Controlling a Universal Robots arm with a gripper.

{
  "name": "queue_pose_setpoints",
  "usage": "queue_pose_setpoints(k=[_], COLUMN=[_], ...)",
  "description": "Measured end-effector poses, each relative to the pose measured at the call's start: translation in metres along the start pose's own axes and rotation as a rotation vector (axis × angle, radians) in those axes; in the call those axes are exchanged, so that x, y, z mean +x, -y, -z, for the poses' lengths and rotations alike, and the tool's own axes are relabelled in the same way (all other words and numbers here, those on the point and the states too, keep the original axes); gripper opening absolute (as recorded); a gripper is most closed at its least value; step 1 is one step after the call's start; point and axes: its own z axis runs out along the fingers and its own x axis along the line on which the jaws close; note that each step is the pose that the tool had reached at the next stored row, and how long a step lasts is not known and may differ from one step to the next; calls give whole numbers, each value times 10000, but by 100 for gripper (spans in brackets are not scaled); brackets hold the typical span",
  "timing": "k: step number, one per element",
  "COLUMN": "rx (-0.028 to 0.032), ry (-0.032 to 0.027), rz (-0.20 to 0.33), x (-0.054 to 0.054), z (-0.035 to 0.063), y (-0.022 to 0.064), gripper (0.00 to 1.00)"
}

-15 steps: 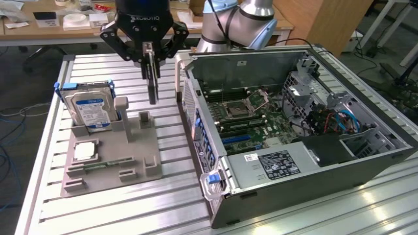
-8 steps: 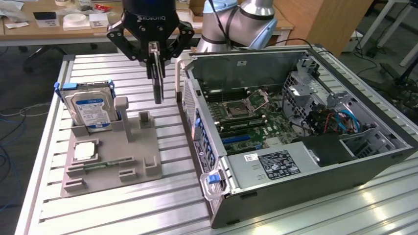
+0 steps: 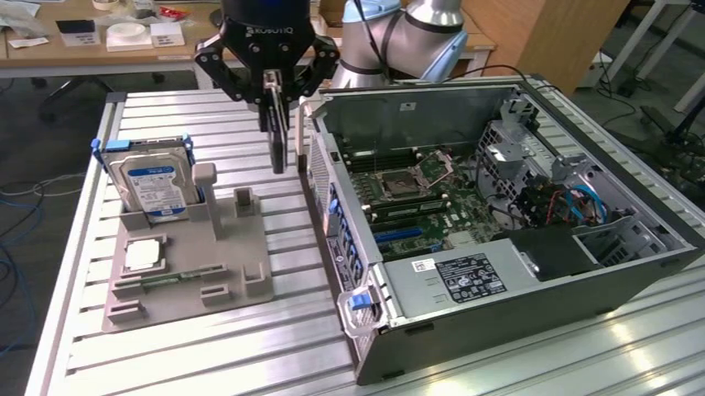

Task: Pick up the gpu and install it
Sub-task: 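Pick up the gpu and move the gpu toward the slot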

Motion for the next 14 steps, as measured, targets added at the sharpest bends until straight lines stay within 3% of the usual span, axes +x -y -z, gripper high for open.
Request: queue_pose_setpoints(k=[14], rx=[1], ry=[-2], rz=[0], x=[-211], z=[-2], y=[-6], gripper=[28])
